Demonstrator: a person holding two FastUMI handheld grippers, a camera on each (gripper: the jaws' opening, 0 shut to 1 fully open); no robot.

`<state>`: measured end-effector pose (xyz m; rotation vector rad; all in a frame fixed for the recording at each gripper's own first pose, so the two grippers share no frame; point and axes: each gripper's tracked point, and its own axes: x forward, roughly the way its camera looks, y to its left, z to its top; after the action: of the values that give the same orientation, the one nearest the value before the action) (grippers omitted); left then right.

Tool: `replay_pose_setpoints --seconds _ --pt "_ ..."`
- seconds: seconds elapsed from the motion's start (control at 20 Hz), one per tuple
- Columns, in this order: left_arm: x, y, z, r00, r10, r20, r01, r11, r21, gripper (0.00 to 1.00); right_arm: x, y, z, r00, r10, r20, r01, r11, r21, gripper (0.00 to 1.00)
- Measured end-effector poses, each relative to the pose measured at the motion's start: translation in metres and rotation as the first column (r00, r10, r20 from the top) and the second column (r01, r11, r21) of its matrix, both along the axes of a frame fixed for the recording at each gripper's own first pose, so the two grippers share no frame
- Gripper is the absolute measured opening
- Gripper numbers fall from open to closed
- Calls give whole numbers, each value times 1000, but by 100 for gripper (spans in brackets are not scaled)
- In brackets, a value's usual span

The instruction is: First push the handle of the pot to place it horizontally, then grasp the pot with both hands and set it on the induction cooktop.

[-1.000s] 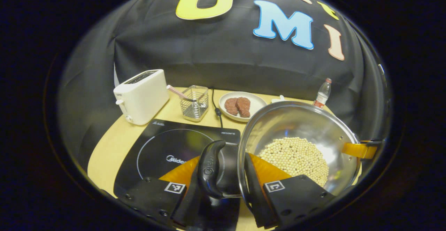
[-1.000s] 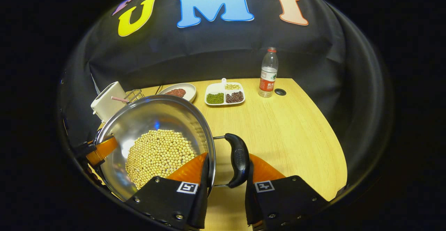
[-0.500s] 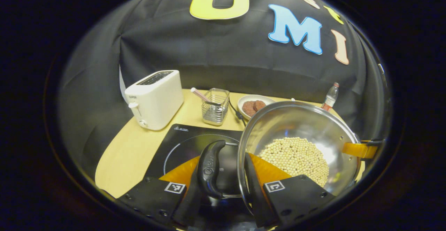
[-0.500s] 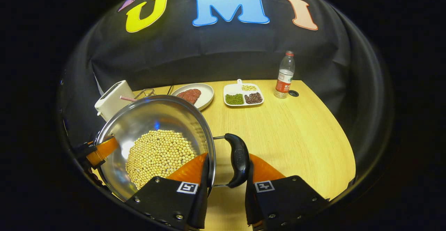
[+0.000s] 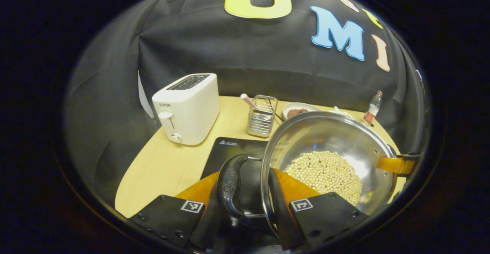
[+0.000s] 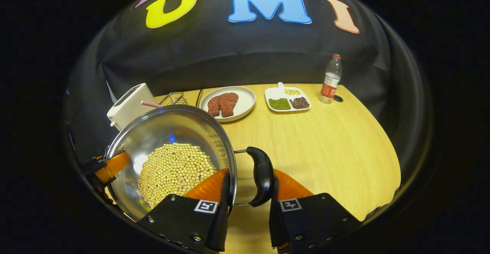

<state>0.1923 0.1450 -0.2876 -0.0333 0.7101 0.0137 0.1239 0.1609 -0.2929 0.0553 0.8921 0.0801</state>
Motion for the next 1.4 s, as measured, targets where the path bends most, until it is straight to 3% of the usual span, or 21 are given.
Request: replay_pose_setpoints --seconds 0.5,0.65,0.85,0.9,1.0,1.05,1.25,1.3,1.35,1.4 --pt "9 59 -20 999 9 -34 -9 1000 12 68 3 50 -16 999 11 -35 -11 1000 1 44" --pt "8 67 -27 998 12 -54 -12 1000 9 65 3 57 -20 999 14 -45 -15 1000 -13 44" --pt "10 75 -29 999 12 -48 -12 1000 -6 68 4 62 -20 999 9 -31 -10 1000 -19 44" --pt "12 77 -28 999 13 -42 -13 1000 -9 65 4 63 -19 1000 8 -29 -8 1000 -18 44" --pt "14 78 -28 999 11 -38 -11 1000 -5 70 5 65 -20 1000 7 -29 -7 1000 -15 44" --pt "15 79 -29 999 13 -36 -13 1000 -2 65 5 66 -20 1000 6 -30 -7 1000 -12 44" --pt "19 80 -31 999 18 -33 -18 1000 11 72 5 67 -21 1000 6 -27 -6 1000 -8 44" --pt "17 81 -29 999 21 -32 -20 1000 9 72 6 67 -21 1000 7 -23 -7 1000 -3 40" --pt "17 81 -29 999 21 -30 -21 1000 11 69 7 66 -21 1000 7 -26 -7 1000 0 47" --pt "17 82 -29 999 24 -24 -23 1000 14 73 7 67 -22 1000 9 -22 -9 1000 4 47"
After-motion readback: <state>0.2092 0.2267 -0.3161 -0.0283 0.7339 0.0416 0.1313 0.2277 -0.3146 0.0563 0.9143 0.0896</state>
